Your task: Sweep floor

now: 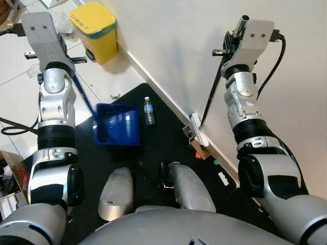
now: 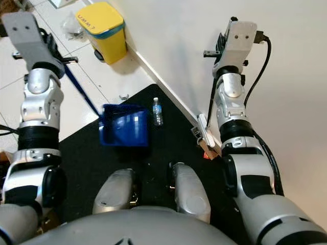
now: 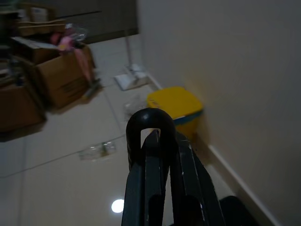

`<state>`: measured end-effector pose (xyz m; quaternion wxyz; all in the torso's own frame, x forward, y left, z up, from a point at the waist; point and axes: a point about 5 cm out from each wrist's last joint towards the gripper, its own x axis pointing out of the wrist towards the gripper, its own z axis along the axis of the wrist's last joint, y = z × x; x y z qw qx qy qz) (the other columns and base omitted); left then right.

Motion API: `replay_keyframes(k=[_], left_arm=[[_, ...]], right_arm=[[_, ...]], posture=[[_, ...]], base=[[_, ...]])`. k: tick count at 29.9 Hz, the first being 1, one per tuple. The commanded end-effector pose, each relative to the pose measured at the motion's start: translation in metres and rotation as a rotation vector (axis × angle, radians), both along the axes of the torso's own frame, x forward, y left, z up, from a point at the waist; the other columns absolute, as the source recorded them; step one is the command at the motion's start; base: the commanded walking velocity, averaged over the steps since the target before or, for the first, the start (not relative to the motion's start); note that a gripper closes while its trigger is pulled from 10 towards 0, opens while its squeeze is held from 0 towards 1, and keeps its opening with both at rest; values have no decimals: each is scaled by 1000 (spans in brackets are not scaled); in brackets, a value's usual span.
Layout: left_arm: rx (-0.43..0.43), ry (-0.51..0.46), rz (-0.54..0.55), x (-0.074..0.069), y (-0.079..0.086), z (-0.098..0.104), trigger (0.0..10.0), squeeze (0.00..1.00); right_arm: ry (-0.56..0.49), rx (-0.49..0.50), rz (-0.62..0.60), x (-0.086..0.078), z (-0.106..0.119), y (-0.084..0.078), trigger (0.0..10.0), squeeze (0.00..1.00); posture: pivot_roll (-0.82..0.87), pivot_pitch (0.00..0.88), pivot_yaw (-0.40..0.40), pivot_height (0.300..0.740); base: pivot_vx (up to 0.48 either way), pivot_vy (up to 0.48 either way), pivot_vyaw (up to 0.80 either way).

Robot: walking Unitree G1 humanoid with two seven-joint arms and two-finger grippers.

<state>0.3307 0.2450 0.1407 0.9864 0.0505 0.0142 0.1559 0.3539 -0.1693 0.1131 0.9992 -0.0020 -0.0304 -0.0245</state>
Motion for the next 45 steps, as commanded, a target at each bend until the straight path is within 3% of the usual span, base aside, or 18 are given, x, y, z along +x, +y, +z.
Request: replay_keyframes(k=[1,10,16,25,34,45], left_arm=[[0,-19,-4,0,3,5,10000,0],[-34,-29,-4,3,-1,7,10000,0],[-1,-23,-20,8,-6,9,10000,0],[-8,26,-7,13,-7,1,10000,0],[-17,98,-34,25,-15,-11,10000,0],[-43,56,-67,40,-29,1,10000,0]], right_arm=[[-34,-13,10,4,9,1,10000,0],[-36,-13,17,6,10,3,10000,0],[-36,-20,9,5,10,-2,10000,0],[-58,-22,28,1,10,-5,10000,0],[-71,45,17,1,8,9,10000,0],[-100,26,-33,-2,11,-9,10000,0]], posture=[[297,4,-73,740],[298,17,-76,740],[290,48,-77,740],[242,140,-47,740],[191,127,2,740],[144,79,7,740]], base=[[0,0,0],[0,0,0],[0,0,0],[0,0,0],[0,0,0],[0,0,0]])
